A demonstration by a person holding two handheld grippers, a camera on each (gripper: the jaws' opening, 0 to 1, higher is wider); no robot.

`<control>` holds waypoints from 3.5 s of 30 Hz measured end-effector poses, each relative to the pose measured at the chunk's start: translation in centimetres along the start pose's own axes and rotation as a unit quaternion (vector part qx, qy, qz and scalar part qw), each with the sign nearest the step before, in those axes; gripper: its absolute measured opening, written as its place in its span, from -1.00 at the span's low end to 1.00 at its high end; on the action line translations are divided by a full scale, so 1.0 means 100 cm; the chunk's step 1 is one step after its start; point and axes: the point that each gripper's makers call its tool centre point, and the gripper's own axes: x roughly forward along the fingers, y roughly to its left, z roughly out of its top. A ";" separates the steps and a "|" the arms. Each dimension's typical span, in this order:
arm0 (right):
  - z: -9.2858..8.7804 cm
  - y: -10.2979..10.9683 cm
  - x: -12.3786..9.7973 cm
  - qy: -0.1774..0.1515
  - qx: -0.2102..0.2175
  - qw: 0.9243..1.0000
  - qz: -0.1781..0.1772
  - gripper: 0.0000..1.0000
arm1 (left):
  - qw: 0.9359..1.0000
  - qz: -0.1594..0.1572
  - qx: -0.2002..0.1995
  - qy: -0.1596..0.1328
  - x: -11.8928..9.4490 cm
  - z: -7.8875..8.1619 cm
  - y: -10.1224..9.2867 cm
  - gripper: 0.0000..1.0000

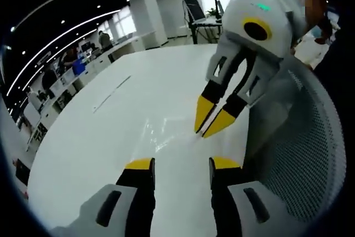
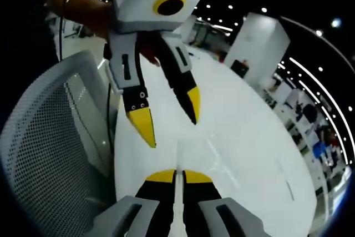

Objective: Open the resealable bag by pulling the two sides of the seal apart until the entire bag opening is separated and visibly accessible.

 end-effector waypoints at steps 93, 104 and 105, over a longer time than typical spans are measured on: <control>-0.010 0.022 0.009 0.050 -0.082 0.994 0.044 -1.00 | 0.981 -0.069 0.178 0.026 0.009 -0.002 -0.035 -1.00; 0.002 0.030 0.012 0.036 -0.092 0.994 0.054 -1.00 | 0.977 -0.081 0.196 0.038 0.014 -0.002 -0.040 -0.92; 0.002 0.030 0.012 0.036 -0.092 0.994 0.054 -1.00 | 0.976 -0.081 0.196 0.040 0.014 -0.002 -0.040 -0.94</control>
